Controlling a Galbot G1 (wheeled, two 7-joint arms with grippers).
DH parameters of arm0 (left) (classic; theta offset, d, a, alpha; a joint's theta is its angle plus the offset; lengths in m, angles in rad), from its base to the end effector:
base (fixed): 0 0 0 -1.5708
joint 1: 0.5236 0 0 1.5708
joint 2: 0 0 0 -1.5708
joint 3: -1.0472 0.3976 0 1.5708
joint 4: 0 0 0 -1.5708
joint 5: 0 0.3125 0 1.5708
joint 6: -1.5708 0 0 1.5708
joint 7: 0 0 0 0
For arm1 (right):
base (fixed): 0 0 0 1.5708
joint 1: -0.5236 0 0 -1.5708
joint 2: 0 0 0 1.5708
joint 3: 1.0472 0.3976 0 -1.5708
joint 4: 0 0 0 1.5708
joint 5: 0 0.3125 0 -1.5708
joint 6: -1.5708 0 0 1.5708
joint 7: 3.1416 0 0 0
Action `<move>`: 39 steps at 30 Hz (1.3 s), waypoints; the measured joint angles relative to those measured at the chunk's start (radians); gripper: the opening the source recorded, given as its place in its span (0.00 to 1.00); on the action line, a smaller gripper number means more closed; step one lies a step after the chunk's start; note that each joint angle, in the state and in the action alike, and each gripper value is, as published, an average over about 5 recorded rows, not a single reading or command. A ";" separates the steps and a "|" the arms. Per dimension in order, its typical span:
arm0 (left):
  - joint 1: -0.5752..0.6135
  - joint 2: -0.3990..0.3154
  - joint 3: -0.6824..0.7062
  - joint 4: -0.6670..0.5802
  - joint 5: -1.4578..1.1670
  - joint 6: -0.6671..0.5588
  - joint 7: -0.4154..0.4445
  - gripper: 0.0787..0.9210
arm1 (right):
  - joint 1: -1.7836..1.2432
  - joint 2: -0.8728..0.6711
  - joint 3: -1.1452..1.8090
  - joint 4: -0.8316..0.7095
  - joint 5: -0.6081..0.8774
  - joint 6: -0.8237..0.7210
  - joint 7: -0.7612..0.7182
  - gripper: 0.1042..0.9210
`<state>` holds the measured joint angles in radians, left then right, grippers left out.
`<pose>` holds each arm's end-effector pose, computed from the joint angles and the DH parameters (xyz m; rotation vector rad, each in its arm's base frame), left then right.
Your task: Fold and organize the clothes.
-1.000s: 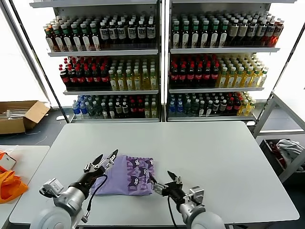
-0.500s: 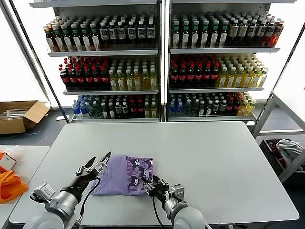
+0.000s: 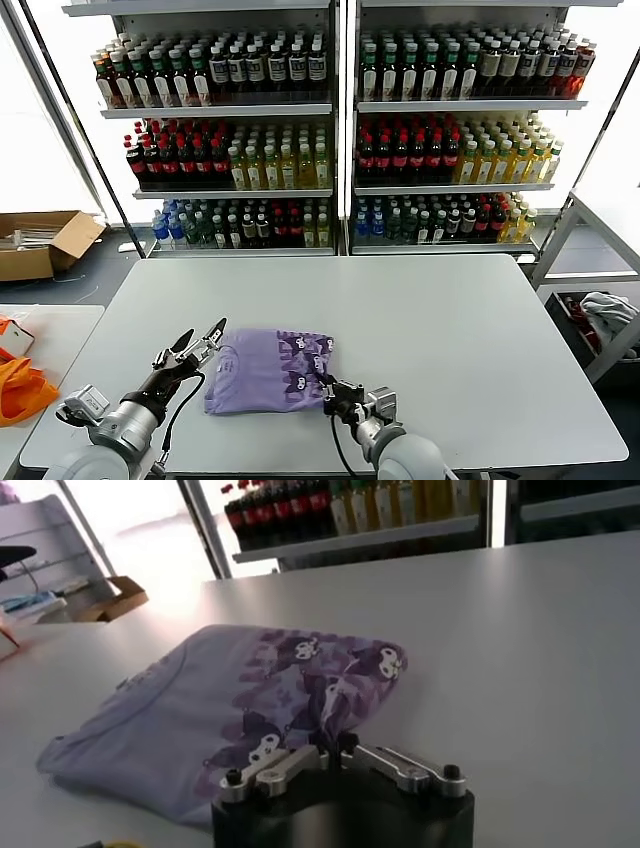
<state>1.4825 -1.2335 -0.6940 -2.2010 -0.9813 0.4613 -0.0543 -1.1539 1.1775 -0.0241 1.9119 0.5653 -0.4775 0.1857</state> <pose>0.1467 0.1110 -0.2747 -0.2985 -2.7446 0.7806 0.2149 0.0293 -0.3544 0.6635 -2.5376 -0.1198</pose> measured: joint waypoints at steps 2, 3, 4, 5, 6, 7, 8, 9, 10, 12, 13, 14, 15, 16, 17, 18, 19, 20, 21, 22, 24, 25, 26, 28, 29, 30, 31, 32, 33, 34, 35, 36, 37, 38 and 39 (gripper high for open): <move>-0.002 0.000 0.002 0.002 0.000 0.000 0.000 0.88 | -0.014 -0.020 0.031 0.019 -0.020 -0.014 -0.013 0.04; -0.004 0.000 0.003 0.003 0.000 0.000 0.000 0.88 | -0.022 -0.032 0.048 0.030 -0.031 -0.022 -0.020 0.04; -0.005 0.000 0.005 0.004 0.000 0.000 0.000 0.88 | -0.031 -0.044 0.066 0.040 -0.043 -0.029 -0.029 0.04; -0.006 0.000 0.007 0.005 0.000 0.000 0.000 0.88 | -0.040 -0.057 0.084 0.050 -0.054 -0.035 -0.037 0.04; -0.007 0.000 0.009 0.006 0.000 0.000 0.001 0.88 | -0.050 -0.069 0.101 0.060 -0.065 -0.041 -0.046 0.04; -0.008 0.000 0.011 0.007 0.000 0.000 0.001 0.88 | -0.060 -0.081 0.119 0.069 -0.076 -0.046 -0.055 0.04; -0.009 -0.001 0.013 0.009 0.001 0.000 0.001 0.88 | -0.071 -0.092 0.135 0.077 -0.086 -0.050 -0.063 0.06; -0.009 -0.001 0.016 0.011 0.001 0.000 0.002 0.88 | -0.081 -0.101 0.151 0.085 -0.095 -0.053 -0.070 0.08; -0.010 -0.002 0.018 0.012 0.002 0.000 0.002 0.88 | -0.092 -0.109 0.167 0.094 -0.103 -0.055 -0.077 0.10; -0.012 -0.004 0.023 0.015 0.005 0.000 0.003 0.88 | -0.115 -0.122 0.198 0.110 -0.117 -0.056 -0.089 0.17; -0.013 -0.006 0.026 0.016 0.006 0.000 0.004 0.88 | -0.126 -0.128 0.213 0.119 -0.124 -0.055 -0.094 0.20; -0.013 -0.007 0.028 0.016 0.008 0.000 0.004 0.88 | -0.137 -0.134 0.227 0.127 -0.131 -0.052 -0.098 0.24; -0.013 -0.009 0.030 0.017 0.010 0.000 0.004 0.88 | -0.146 -0.139 0.239 0.136 -0.137 -0.049 -0.101 0.28; -0.013 -0.011 0.032 0.016 0.012 0.000 0.005 0.88 | -0.154 -0.144 0.249 0.144 -0.143 -0.044 -0.103 0.31; -0.013 -0.011 0.034 0.015 0.013 0.000 0.006 0.88 | -0.161 -0.147 0.258 0.152 -0.149 -0.038 -0.103 0.34; -0.013 -0.012 0.035 0.015 0.014 0.001 0.007 0.88 | -0.165 -0.150 0.265 0.160 -0.154 -0.031 -0.101 0.38; -0.013 -0.012 0.035 0.014 0.015 0.001 0.007 0.88 | -0.168 -0.151 0.271 0.166 -0.158 -0.023 -0.097 0.42; -0.013 -0.010 0.034 0.013 0.015 0.001 0.008 0.88 | -0.169 -0.152 0.275 0.171 -0.162 -0.014 -0.093 0.45; -0.013 -0.009 0.033 0.013 0.015 0.001 0.009 0.88 | -0.168 -0.153 0.278 0.175 -0.166 -0.004 -0.087 0.49; -0.012 -0.007 0.032 0.013 0.015 0.001 0.010 0.88 | -0.165 -0.152 0.279 0.177 -0.170 0.007 -0.080 0.52; -0.010 -0.003 0.029 0.013 0.016 0.001 0.012 0.88 | -0.155 -0.149 0.274 0.181 -0.176 0.027 -0.066 0.60; -0.009 -0.001 0.028 0.013 0.016 0.001 0.012 0.88 | -0.147 -0.145 0.267 0.181 -0.179 0.035 -0.058 0.63; -0.008 0.000 0.027 0.013 0.017 0.002 0.013 0.88 | -0.138 -0.140 0.257 0.181 -0.182 0.043 -0.050 0.66; -0.006 0.000 0.027 0.011 0.020 0.002 0.013 0.88 | -0.114 -0.124 0.226 0.174 -0.187 0.053 -0.030 0.74; -0.004 -0.001 0.028 0.009 0.023 0.003 0.013 0.88 | -0.101 -0.113 0.207 0.168 -0.188 0.056 -0.019 0.77; -0.002 -0.001 0.028 0.007 0.025 0.003 0.013 0.88 | -0.088 -0.101 0.187 0.158 -0.189 0.058 -0.006 0.80; 0.000 -0.001 0.028 0.004 0.028 0.004 0.013 0.88 | -0.075 -0.088 0.166 0.147 -0.188 0.060 0.008 0.83; 0.002 -0.001 0.027 0.002 0.030 0.004 0.013 0.88 | -0.063 -0.075 0.147 0.135 -0.187 0.060 0.022 0.85; 0.004 -0.001 0.026 0.000 0.032 0.004 0.013 0.88 | -0.053 -0.062 0.129 0.121 -0.183 0.060 0.038 0.86; 0.006 -0.002 0.024 -0.002 0.033 0.004 0.013 0.88 | -0.045 -0.050 0.113 0.106 -0.178 0.058 0.054 0.87; 0.009 -0.002 0.022 -0.003 0.035 0.004 0.013 0.88 | -0.039 -0.040 0.098 0.092 -0.172 0.056 0.069 0.87; 0.011 -0.003 0.020 -0.004 0.035 0.004 0.014 0.88 | -0.035 -0.032 0.085 0.078 -0.165 0.053 0.083 0.88; 0.014 -0.004 0.019 -0.004 0.036 0.003 0.014 0.88 | -0.032 -0.025 0.073 0.063 -0.159 0.050 0.097 0.88; 0.016 -0.005 0.018 -0.004 0.037 0.002 0.015 0.88 | -0.030 -0.018 0.062 0.050 -0.153 0.046 0.110 0.88; 0.018 -0.006 0.019 -0.003 0.038 0.002 0.015 0.88 | -0.029 -0.012 0.052 0.037 -0.148 0.043 0.122 0.88</move>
<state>1.5004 -1.2397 -0.6755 -2.2043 -0.9435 0.4632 -0.0390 -1.1829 1.1656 0.0277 1.9492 0.4176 -0.4345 0.3078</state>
